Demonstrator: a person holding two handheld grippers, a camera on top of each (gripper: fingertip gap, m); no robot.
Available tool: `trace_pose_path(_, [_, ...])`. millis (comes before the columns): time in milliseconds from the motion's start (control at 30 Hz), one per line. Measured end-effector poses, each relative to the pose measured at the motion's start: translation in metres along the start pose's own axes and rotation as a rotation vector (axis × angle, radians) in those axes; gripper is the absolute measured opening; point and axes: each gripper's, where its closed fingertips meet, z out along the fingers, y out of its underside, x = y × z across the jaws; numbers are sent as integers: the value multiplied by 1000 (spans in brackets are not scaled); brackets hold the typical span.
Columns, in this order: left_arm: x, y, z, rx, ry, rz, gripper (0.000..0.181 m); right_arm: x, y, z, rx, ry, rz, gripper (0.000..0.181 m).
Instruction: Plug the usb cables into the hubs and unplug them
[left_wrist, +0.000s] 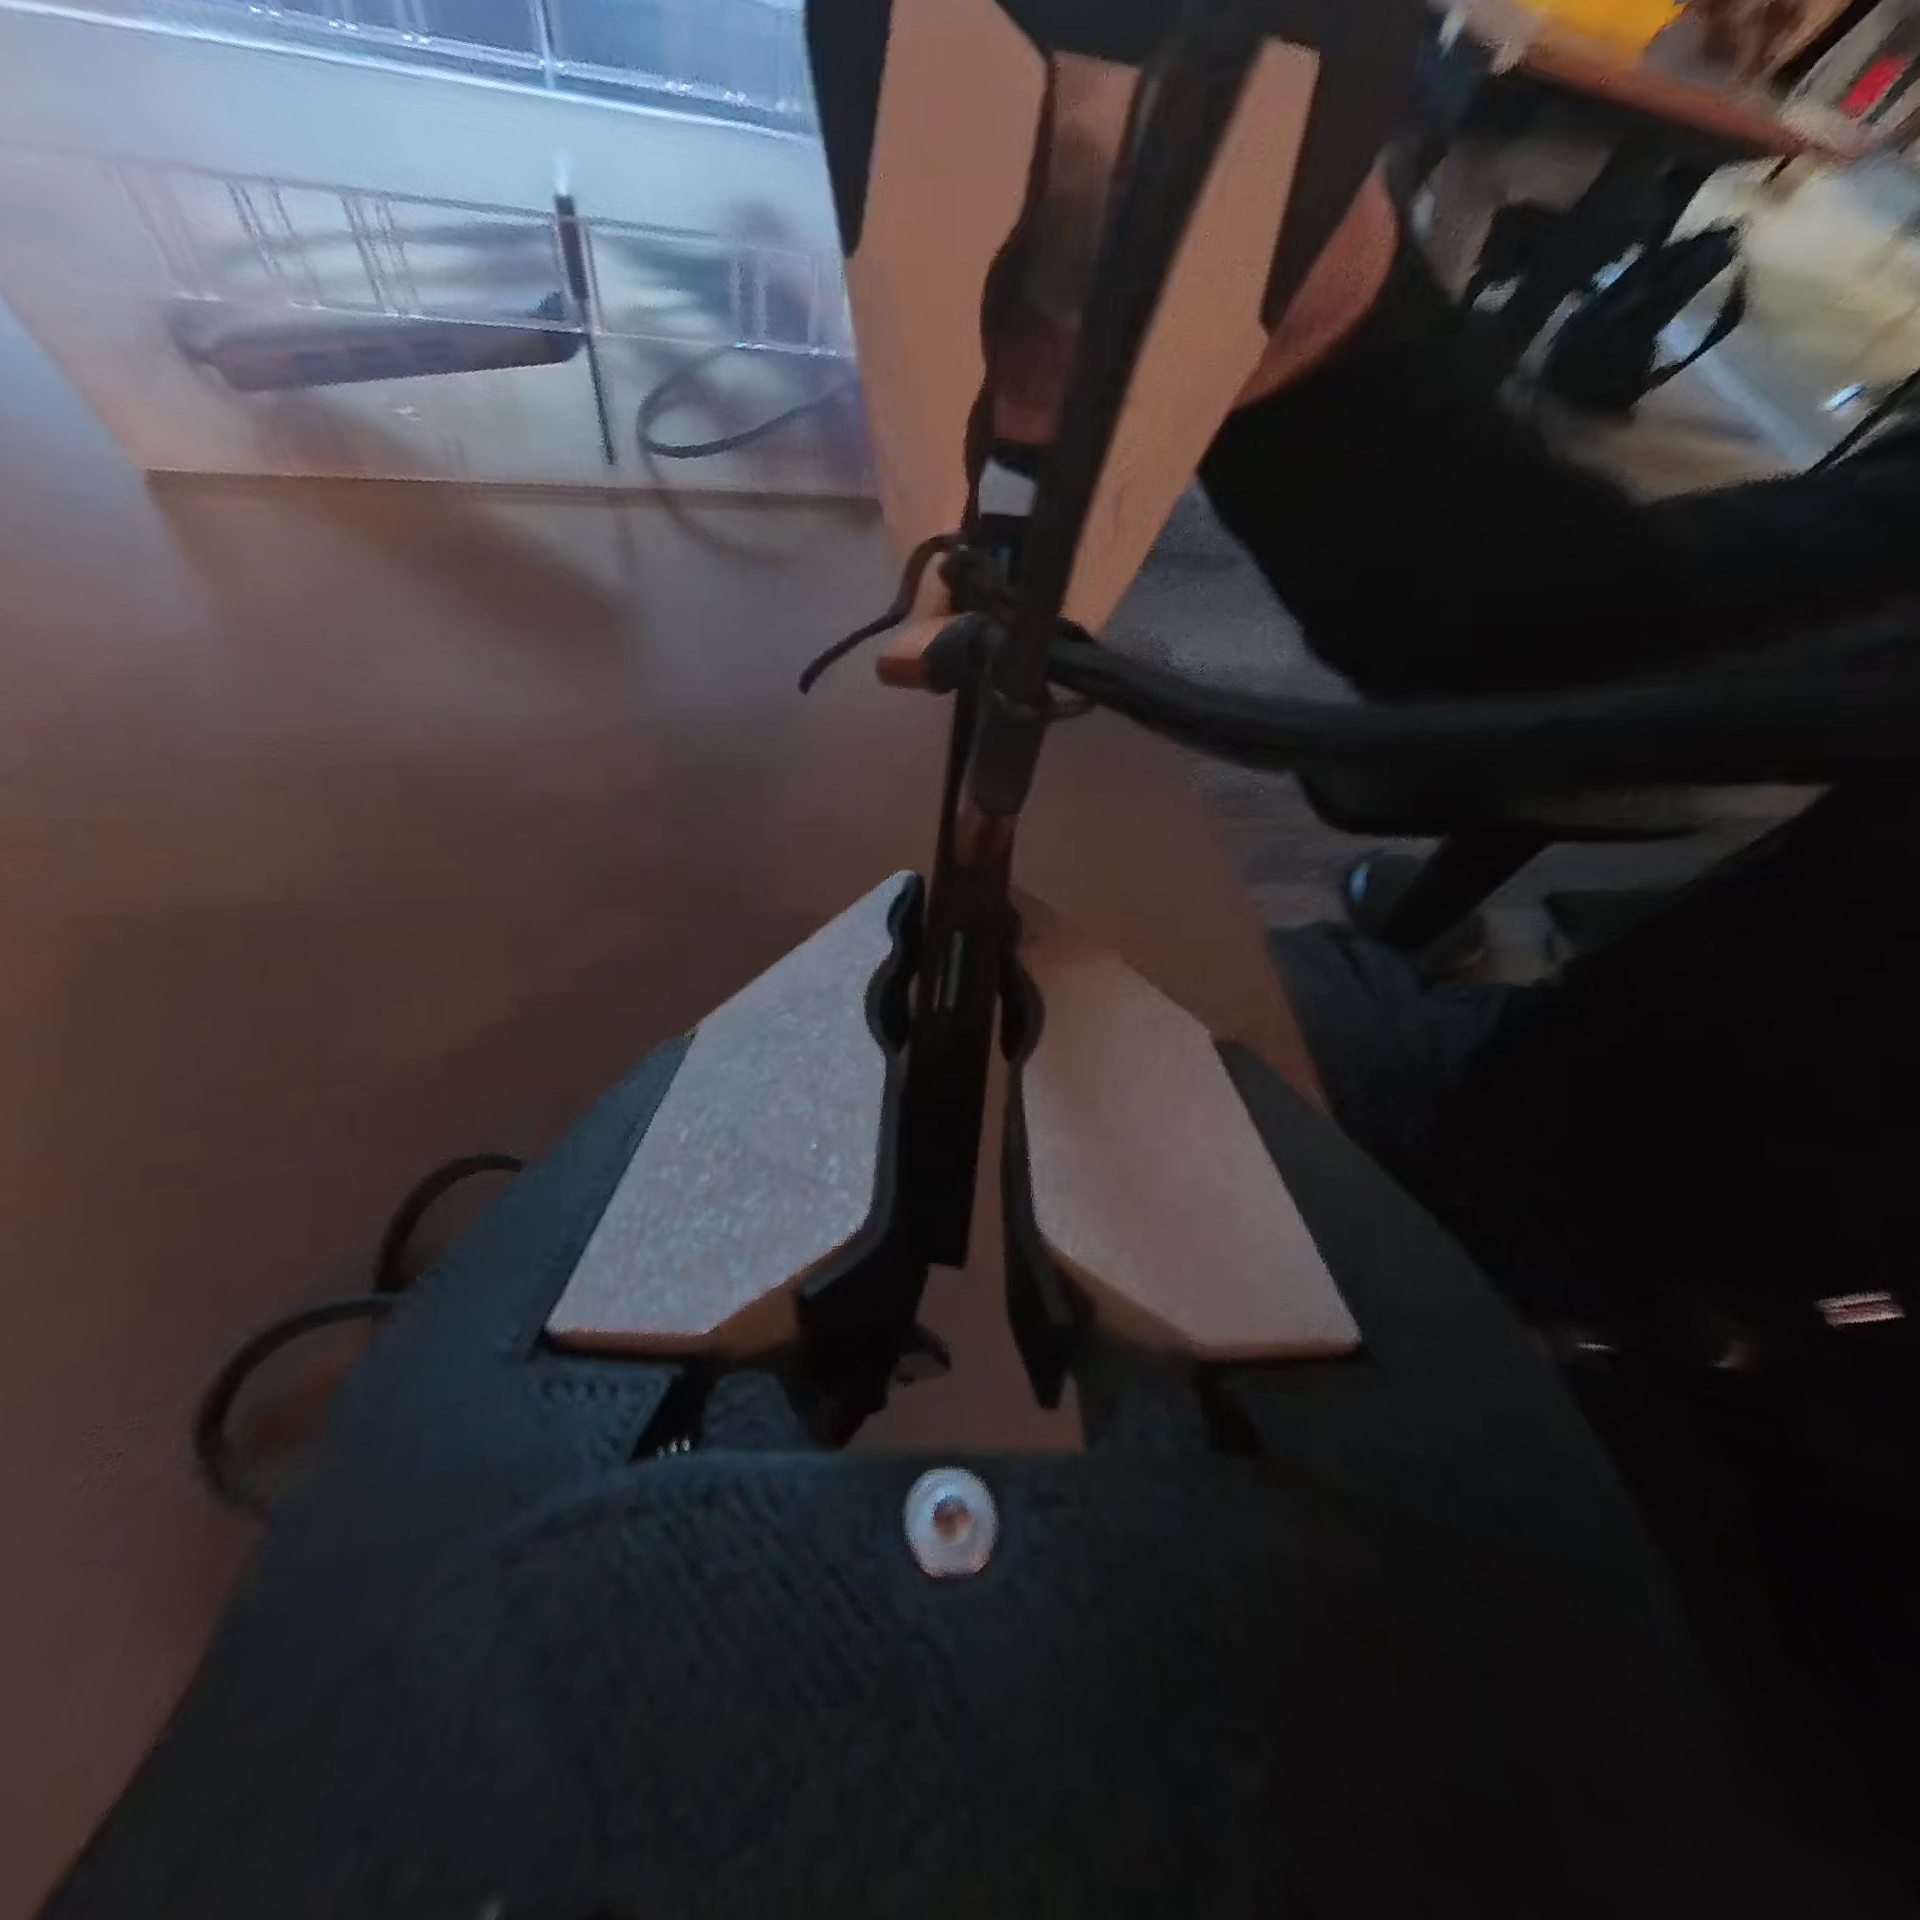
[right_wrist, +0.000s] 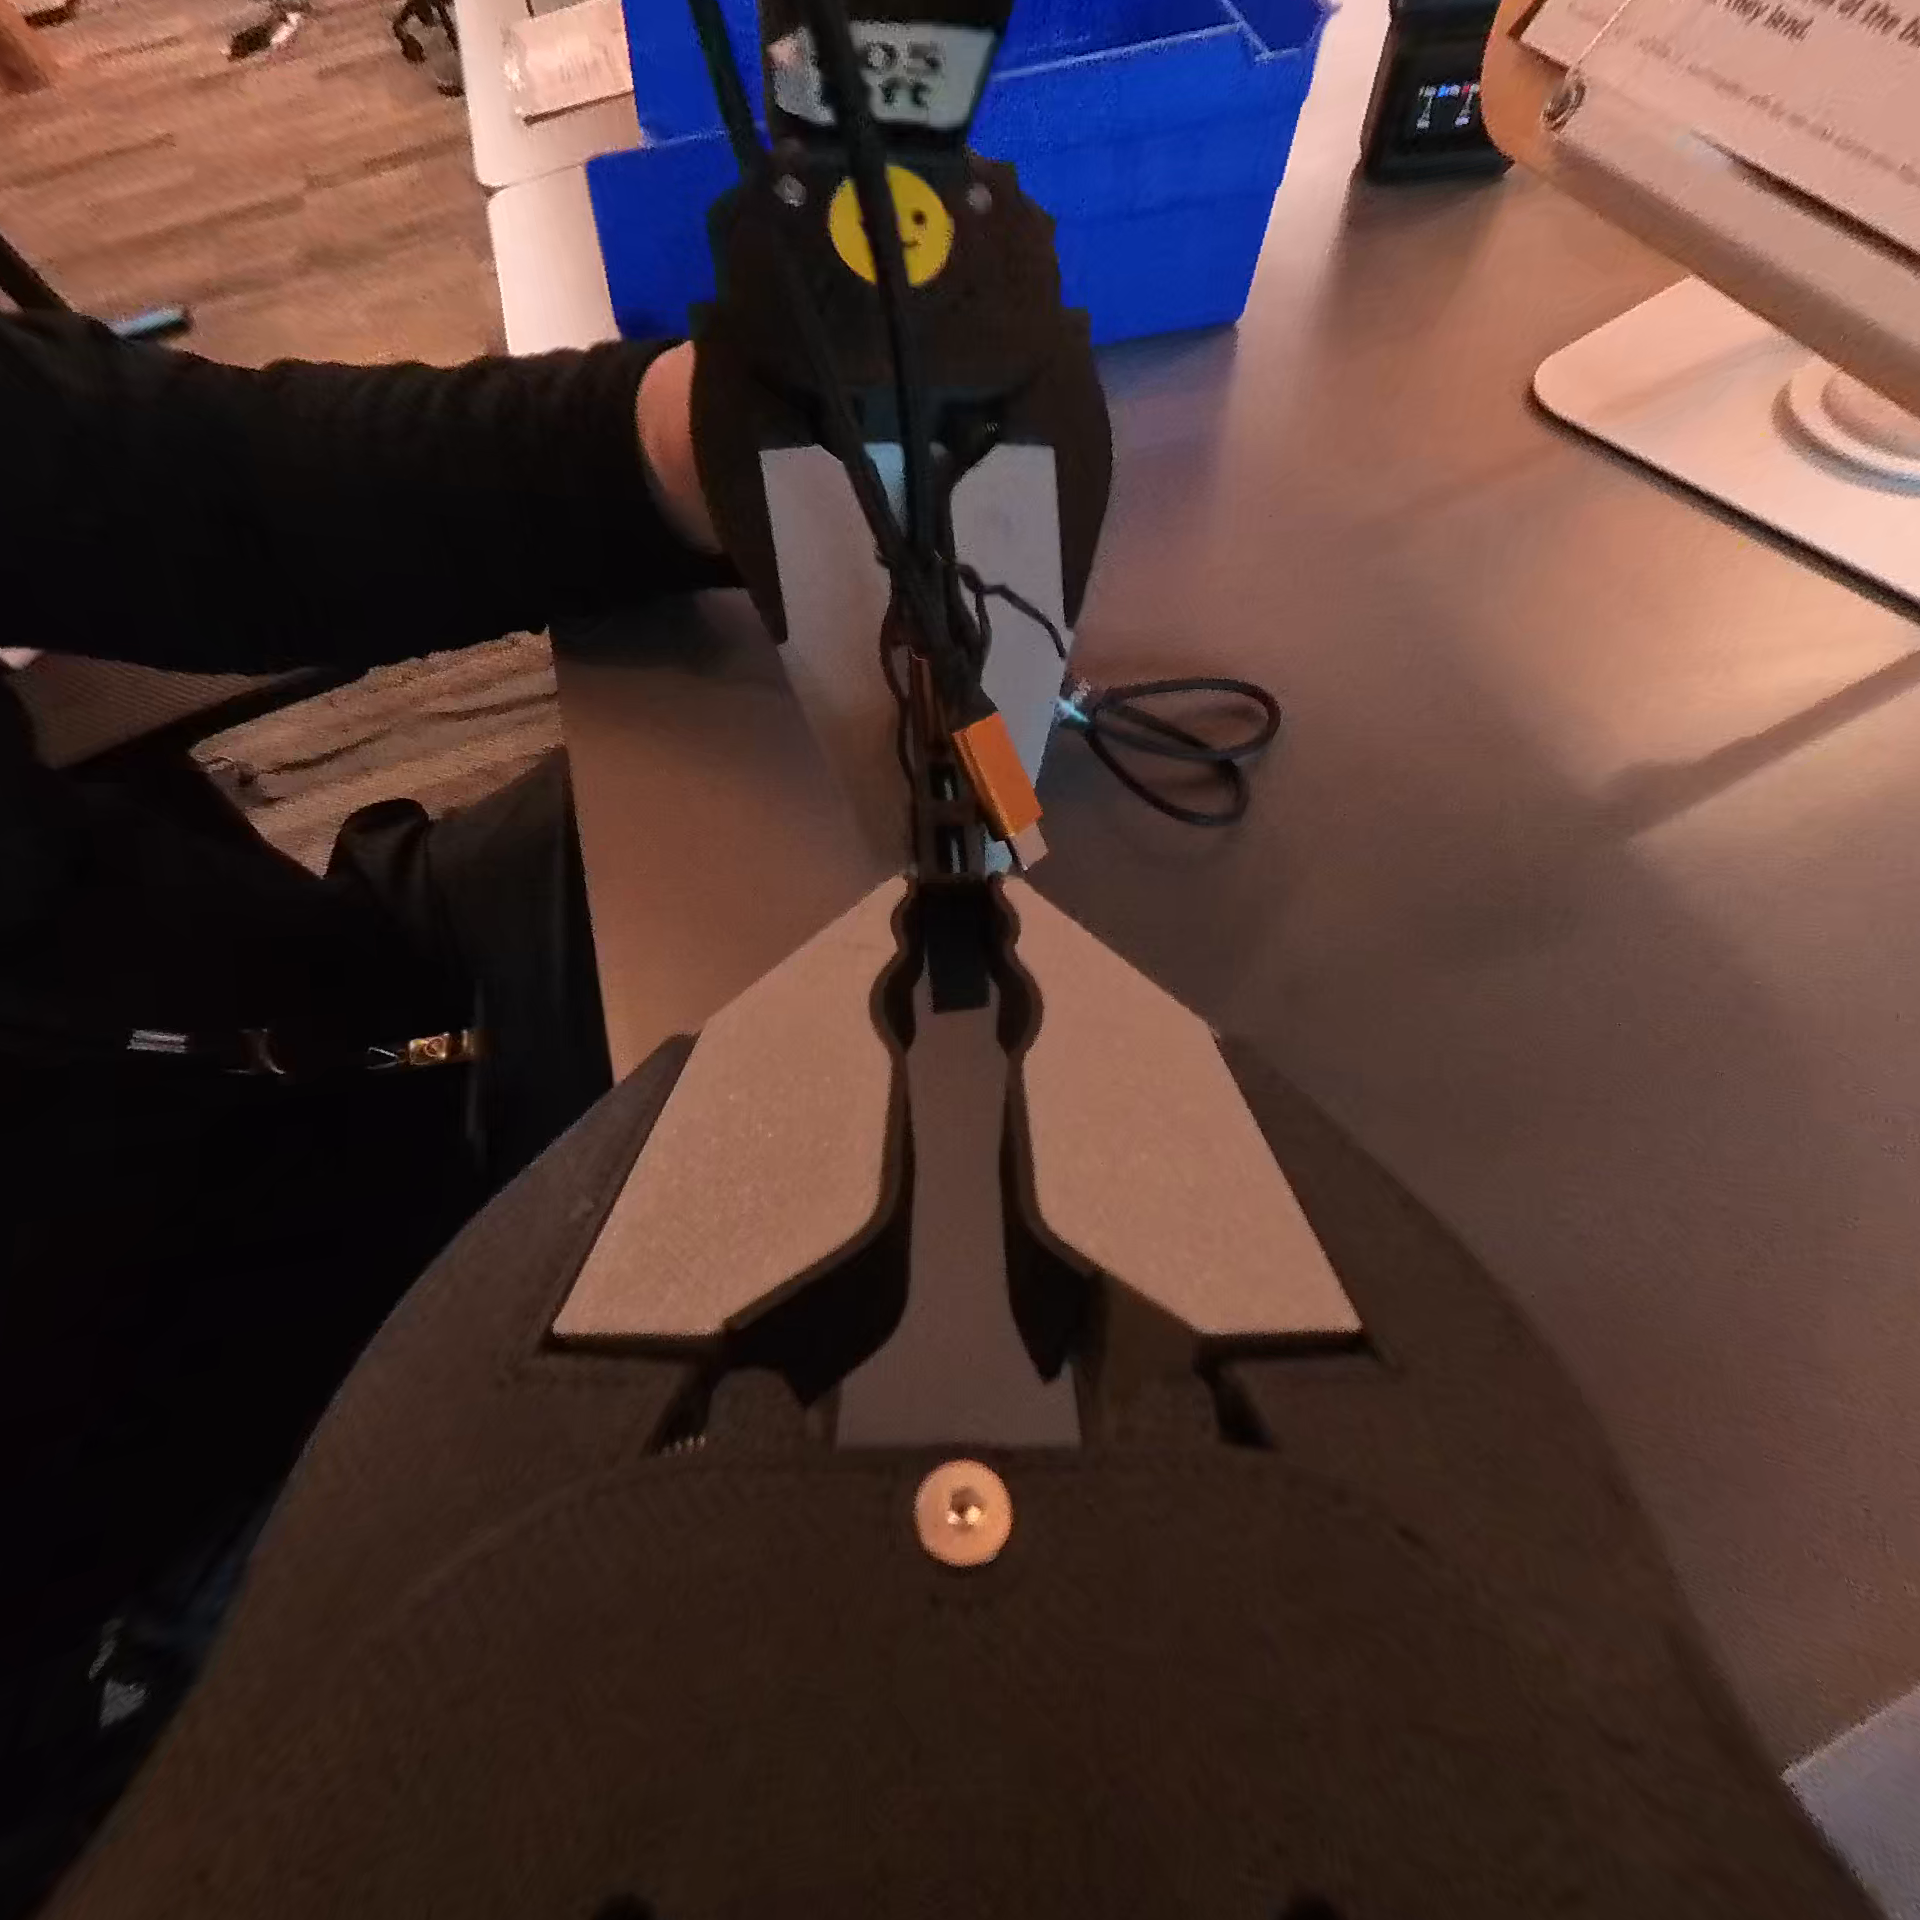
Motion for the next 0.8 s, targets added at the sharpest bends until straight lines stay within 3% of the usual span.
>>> trace_pose_path(100, [-2, 4, -2, -41, -52, 57, 10, 2, 4, 3, 22, -39, 32, 9])
trace_pose_path(267, [5, 9, 3, -37, 48, -19, 9, -3, 13, 5, -1, -111, 96, 8])
trace_pose_path(400, [-5, 12, 6, -60, -12, -46, 10, 12, 23, -4, -103, 22, 88, 9])
trace_pose_path(467, [-9, 17, 4, -91, -42, -51, 9, 17, 12, -12, -64, 93, 62, 12])
trace_pose_path(533, [-10, 19, 4, -95, -42, -66, 9, 6, -7, -16, 13, 70, 33, 11])
trace_pose_path(600, [-10, 21, 6, -103, -39, -71, 9, -6, -15, -10, 20, 47, 1, 13])
trace_pose_path(667, [-9, 22, 8, -118, -44, -55, 9, 1, -9, 2, -49, 129, -44, 28])
trace_pose_path(733, [-6, 22, 9, -121, -39, -33, 9, 7, -4, 13, -91, 186, -106, 30])
trace_pose_path(800, [-3, 21, 10, -121, -30, -15, 9, 1, -4, 25, -78, 141, -118, 31])
